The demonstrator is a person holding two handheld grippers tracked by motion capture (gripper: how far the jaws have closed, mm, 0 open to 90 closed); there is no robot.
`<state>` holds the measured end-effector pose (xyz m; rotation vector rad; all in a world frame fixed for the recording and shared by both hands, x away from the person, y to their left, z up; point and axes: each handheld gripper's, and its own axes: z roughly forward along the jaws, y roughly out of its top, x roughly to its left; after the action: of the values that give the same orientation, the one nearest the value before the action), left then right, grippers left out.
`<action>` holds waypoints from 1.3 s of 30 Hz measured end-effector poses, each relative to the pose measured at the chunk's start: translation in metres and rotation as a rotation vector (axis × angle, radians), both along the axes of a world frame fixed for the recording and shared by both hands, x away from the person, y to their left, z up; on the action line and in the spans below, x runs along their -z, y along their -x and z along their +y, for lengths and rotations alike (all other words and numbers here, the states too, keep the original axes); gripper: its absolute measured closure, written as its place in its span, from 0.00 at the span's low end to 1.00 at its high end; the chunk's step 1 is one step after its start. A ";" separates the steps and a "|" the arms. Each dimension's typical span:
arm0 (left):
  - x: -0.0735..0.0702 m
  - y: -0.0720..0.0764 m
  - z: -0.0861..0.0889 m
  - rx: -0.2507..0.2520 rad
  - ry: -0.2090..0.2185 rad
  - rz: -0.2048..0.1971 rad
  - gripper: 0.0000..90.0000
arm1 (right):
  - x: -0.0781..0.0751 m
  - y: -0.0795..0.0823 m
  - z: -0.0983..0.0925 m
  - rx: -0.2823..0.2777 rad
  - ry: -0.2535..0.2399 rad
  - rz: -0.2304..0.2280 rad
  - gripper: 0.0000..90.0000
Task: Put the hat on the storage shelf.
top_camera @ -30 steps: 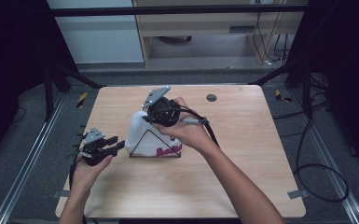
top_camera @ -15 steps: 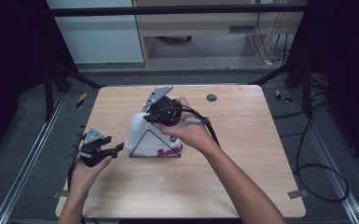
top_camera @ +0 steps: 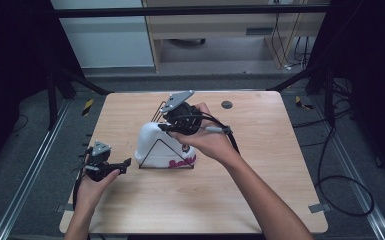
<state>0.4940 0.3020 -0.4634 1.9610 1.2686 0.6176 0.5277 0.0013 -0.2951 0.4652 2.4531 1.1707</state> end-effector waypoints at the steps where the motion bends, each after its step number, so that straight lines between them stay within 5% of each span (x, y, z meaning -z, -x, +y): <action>1: 0.006 0.001 0.001 -0.005 -0.015 0.004 0.09 | -0.002 0.002 -0.004 0.010 -0.015 0.006 0.64; 9: 0.026 0.003 0.009 -0.047 -0.074 0.022 0.03 | -0.004 0.013 -0.032 0.074 -0.071 0.043 0.33; 18: 0.039 0.006 0.019 -0.075 -0.064 0.048 0.04 | 0.024 0.028 -0.100 0.266 -0.109 0.031 0.11; 25: 0.044 0.005 0.024 -0.089 -0.039 0.071 0.03 | 0.056 0.036 -0.143 0.344 -0.110 0.055 0.09; 28: 0.044 0.005 0.024 -0.091 -0.039 0.073 0.03 | 0.081 0.044 -0.166 0.385 -0.115 0.092 0.09; 39: 0.044 0.006 0.024 -0.082 -0.041 0.075 0.02 | 0.143 0.061 -0.208 0.459 -0.094 0.193 0.12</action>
<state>0.4881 0.3259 -0.5076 1.9898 1.3984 0.6193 0.4664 -0.2063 -0.4378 1.1454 2.2694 1.0830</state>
